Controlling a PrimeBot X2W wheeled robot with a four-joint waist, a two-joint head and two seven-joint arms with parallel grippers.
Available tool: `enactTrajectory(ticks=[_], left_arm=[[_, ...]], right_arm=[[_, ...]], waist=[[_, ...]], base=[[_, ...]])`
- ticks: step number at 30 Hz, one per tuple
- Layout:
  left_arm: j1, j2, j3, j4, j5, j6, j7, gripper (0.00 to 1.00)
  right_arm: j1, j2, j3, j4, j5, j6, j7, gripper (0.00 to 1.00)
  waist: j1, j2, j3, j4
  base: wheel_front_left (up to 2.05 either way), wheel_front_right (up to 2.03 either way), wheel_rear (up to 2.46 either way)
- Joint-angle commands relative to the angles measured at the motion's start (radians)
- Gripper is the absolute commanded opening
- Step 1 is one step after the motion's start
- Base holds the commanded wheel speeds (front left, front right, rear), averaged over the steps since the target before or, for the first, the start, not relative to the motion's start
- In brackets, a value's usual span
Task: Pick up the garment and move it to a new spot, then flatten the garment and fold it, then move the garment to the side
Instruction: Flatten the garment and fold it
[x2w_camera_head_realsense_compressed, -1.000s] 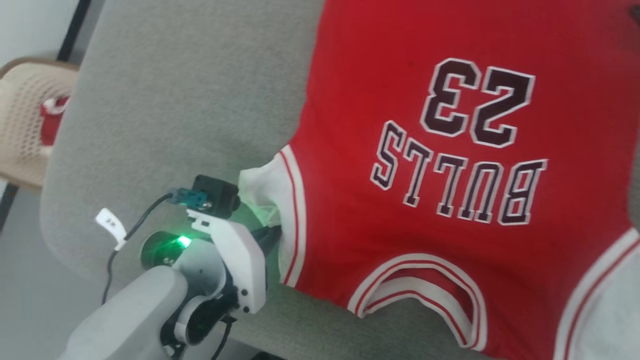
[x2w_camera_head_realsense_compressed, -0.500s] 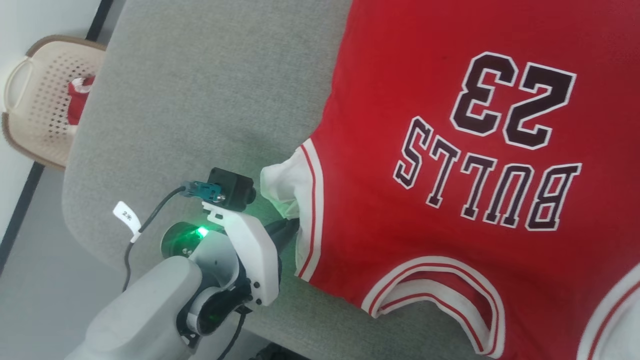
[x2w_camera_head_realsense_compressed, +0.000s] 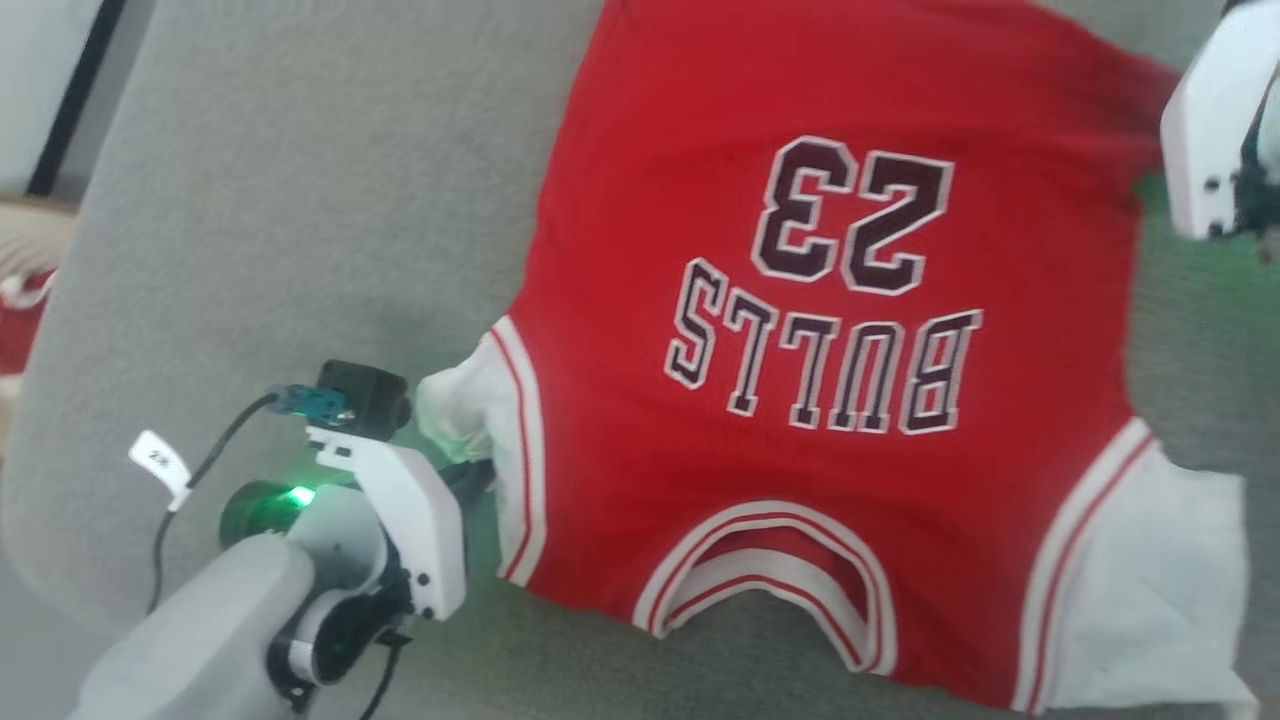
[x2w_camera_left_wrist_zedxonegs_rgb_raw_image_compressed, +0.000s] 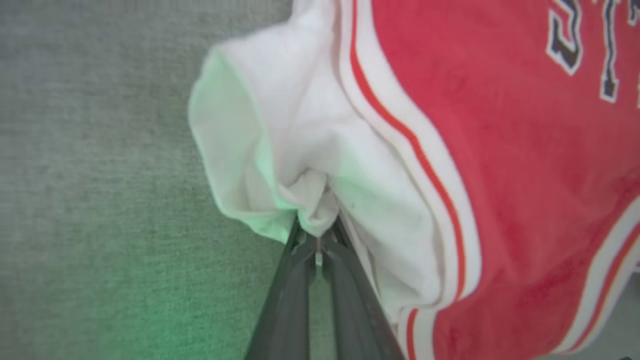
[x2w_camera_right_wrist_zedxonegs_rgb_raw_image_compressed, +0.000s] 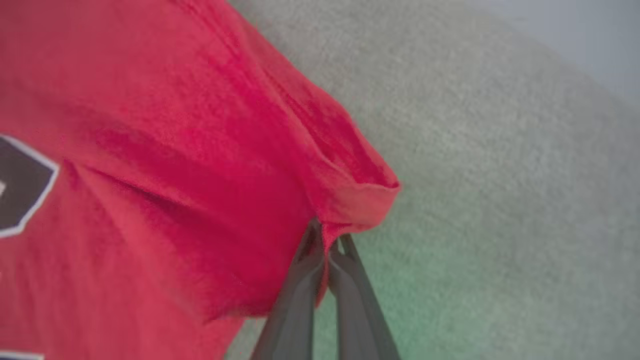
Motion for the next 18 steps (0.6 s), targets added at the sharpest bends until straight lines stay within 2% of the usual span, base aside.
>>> enactTrajectory(ticks=[1,6,9,14,18], left_arm=[[0.005,0.018,0.016,0.038,0.007,0.041,0.006,0.00],[0.028,0.058,0.027,0.005,-0.001,0.053,0.017,0.00],[0.041,0.073,0.032,-0.008,-0.007,0.060,0.022,0.00],[0.064,0.096,0.045,-0.026,-0.020,0.071,0.021,0.00],[0.084,0.116,0.053,-0.043,-0.029,0.079,0.021,0.00]], right_arm=[[0.031,-0.012,0.006,-0.024,0.021,0.000,0.001,0.00],[0.172,-0.058,0.021,-0.213,0.129,0.000,0.011,0.00],[0.274,-0.094,0.004,-0.329,0.152,0.000,0.006,0.00],[0.487,-0.089,-0.090,-0.512,0.160,0.000,0.018,0.00],[0.670,-0.047,-0.189,-0.645,0.127,0.000,0.041,0.00]], waist=[[0.0000,-0.0001,-0.049,-0.050],[0.0000,-0.0001,-0.093,-0.106],[0.0000,-0.0001,-0.116,-0.132],[0.0000,-0.0001,-0.144,-0.170],[0.0000,-0.0001,-0.154,-0.191]], base=[[0.00,0.00,0.00],[0.00,0.00,0.00],[0.00,0.00,0.00],[0.00,0.00,0.00],[0.00,0.00,0.00]])
